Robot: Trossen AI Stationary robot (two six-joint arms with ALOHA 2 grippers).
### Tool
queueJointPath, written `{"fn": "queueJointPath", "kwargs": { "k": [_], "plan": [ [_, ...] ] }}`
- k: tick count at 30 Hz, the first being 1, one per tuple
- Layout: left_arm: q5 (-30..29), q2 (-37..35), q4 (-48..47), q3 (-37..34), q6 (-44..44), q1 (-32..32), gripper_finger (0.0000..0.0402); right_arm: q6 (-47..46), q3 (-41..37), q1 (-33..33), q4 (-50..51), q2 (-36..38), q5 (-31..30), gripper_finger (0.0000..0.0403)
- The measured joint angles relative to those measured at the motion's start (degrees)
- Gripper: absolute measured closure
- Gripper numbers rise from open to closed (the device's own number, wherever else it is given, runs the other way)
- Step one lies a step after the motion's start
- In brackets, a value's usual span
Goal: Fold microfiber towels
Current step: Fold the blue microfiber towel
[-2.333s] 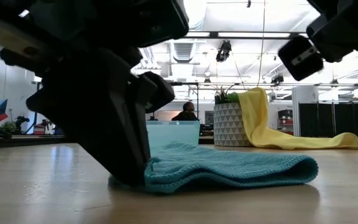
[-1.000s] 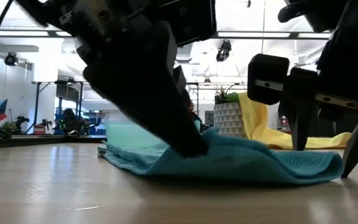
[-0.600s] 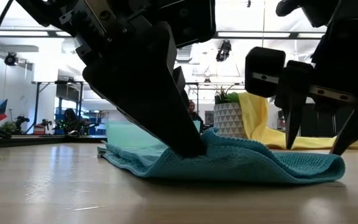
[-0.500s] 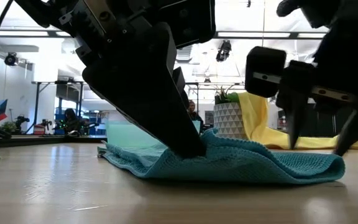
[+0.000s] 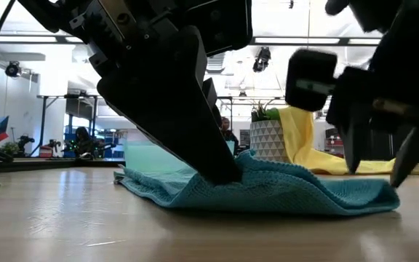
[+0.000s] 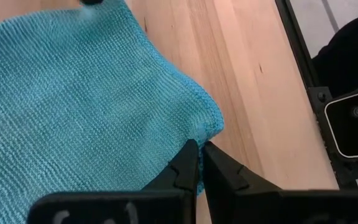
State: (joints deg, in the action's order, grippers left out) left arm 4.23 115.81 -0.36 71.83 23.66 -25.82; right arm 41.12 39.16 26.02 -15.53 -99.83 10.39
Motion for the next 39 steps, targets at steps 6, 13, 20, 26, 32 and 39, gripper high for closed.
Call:
{"fn": "queueJointPath", "kwargs": {
  "k": [6,13,20,26,32,39],
  "plan": [
    [0.0,0.0,0.2,-0.1,0.0,0.0,0.0401,-0.7,1.9,0.2,-0.5,-4.3,0.6,0.0294],
    [0.0,0.0,0.2,-0.1,0.0,0.0,0.0401,-3.1,4.4,0.3,7.3,-3.5,-0.8,0.0339],
    [-1.2,-0.6,0.4,0.3,0.0,0.0,0.0401,-10.9,5.0,0.1,16.1,1.7,1.2,0.0392],
    [-3.7,-4.2,3.0,0.0,0.0,-0.1,0.0401,-20.1,7.1,-0.1,23.5,8.7,8.5,0.0393],
    [-5.8,-6.7,4.9,0.0,1.5,-0.2,0.0401,-29.2,10.2,-1.2,28.7,14.0,18.3,0.0394],
    [-11.7,-7.2,4.0,-0.1,1.6,-0.6,0.0401,-31.2,12.3,-3.8,31.6,14.8,19.4,0.0394]
  ]
}}
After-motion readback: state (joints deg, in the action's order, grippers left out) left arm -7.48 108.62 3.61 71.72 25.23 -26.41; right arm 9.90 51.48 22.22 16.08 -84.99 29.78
